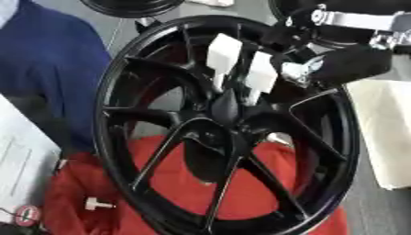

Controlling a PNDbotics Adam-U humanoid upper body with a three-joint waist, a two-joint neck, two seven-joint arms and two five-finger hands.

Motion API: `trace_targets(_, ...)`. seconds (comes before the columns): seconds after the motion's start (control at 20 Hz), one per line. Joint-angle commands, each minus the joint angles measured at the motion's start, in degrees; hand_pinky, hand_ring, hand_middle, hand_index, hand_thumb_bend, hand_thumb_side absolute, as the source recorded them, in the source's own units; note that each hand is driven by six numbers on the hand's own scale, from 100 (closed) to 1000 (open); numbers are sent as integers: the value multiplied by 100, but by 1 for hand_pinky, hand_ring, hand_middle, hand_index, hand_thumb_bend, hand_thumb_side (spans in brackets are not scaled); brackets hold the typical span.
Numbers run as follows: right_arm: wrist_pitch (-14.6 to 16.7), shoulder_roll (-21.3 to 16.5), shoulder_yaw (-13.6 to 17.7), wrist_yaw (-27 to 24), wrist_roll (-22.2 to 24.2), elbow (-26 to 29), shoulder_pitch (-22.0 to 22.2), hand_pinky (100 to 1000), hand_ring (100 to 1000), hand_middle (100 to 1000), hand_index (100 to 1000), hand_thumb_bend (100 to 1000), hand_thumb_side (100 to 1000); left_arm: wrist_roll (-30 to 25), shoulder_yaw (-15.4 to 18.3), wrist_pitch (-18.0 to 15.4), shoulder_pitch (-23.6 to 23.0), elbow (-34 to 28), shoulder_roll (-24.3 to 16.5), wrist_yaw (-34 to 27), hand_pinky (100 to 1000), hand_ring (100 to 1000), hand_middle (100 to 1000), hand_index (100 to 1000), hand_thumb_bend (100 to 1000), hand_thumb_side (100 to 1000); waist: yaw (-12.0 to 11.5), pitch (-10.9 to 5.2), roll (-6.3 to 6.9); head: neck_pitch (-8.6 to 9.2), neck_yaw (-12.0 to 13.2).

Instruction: Pull the pin out of the wheel hub.

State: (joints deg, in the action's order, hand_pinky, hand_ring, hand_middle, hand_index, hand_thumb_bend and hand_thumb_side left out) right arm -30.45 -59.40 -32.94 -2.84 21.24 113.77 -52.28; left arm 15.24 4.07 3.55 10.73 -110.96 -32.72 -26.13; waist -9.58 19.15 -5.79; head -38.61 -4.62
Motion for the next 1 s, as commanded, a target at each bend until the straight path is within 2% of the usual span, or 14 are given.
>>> trace_targets(0.05, -58, -195, 28, 139, -181, 83, -29, 862, 936, 886, 909, 100, 614, -4, 16, 8, 15, -51, -106, 20, 818, 778, 743, 746, 180, 760, 5, -85, 31, 95, 18)
trace_targets(0.25, -71, -152, -48, 532, -355, 83, -60, 878, 956, 896, 915, 100, 616, -4, 14, 9, 5, -46, -94, 20, 818, 778, 743, 746, 179, 762, 24, -72, 44, 124, 7)
trace_targets(0.5, -96, -78, -171, 1019, -313, 83, -86, 886, 971, 905, 918, 103, 623, -16, 3, 15, -1, -42, -78, 25, 819, 778, 743, 746, 177, 765, 41, -50, 65, 177, -5)
trace_targets(0.65, -181, -52, -195, 993, -250, 83, -42, 884, 968, 902, 918, 100, 645, -23, -2, 18, -1, -40, -69, 27, 819, 778, 743, 746, 176, 766, 43, -28, 73, 197, -6)
trace_targets(0.75, -197, -33, -180, 947, -254, 83, -28, 883, 965, 896, 921, 125, 628, -29, -8, 23, -1, -36, -63, 30, 819, 778, 743, 746, 175, 768, 43, -10, 74, 203, -2)
trace_targets(0.9, -169, -32, -155, 913, -309, 83, 20, 882, 950, 879, 915, 209, 590, -46, -21, 35, 1, -30, -48, 37, 820, 777, 742, 745, 174, 771, 38, 17, 72, 216, 9)
trace_targets(1.0, -82, -29, -124, 867, -381, 83, 62, 880, 942, 871, 913, 209, 595, -55, -26, 45, -2, -22, -40, 44, 820, 777, 741, 745, 173, 773, 32, 38, 69, 238, 32)
